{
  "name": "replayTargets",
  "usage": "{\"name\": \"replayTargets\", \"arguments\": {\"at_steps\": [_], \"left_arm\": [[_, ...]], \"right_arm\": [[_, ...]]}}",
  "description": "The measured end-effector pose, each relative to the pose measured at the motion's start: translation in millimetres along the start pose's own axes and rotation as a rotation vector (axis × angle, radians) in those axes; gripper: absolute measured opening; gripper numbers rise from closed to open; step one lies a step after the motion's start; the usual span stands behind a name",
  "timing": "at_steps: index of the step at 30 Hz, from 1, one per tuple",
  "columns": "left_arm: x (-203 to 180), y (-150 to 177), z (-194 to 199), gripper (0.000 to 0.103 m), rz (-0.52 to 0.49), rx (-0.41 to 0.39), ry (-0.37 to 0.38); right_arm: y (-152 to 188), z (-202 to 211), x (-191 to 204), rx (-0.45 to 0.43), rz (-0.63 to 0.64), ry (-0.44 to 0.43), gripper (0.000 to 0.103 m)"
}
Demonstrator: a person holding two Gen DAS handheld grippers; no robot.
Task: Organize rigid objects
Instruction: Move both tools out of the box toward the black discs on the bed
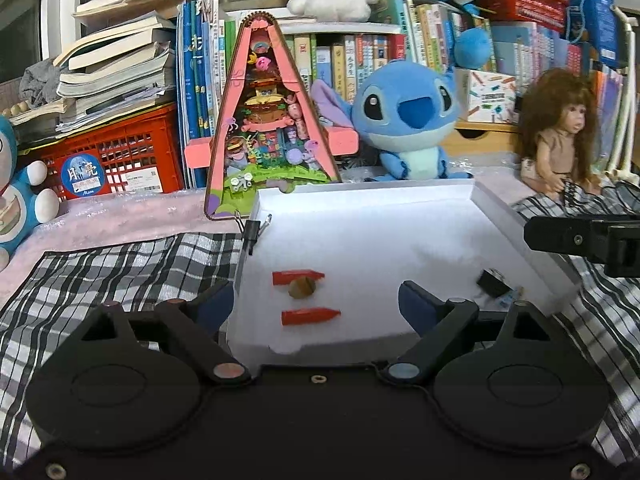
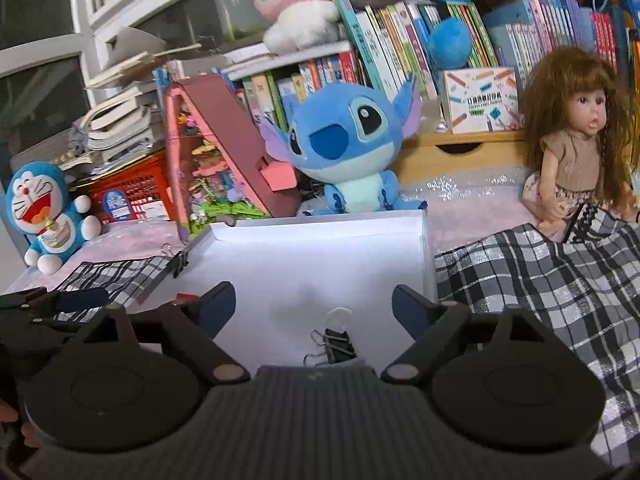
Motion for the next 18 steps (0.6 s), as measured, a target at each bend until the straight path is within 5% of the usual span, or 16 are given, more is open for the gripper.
{"name": "replayTargets", "arguments": {"at_steps": [18], "left_arm": [[2.9,62.3,63.3,0.089,-0.012,0.015,0.03]], "right_arm": [[44.3,54.8,30.3,-0.036,0.116,-0.011,0.103]]}}
Point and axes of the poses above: each gripper's, at about its wrist camera, not at the fingertips, and z roughly against the way its jaws point, x to its left, y to its underside, the point moved 1 cm from there along -z, roughly the way its jaws point, and after that the axes turned 11 degrees about -y, right-handed, at the moved point
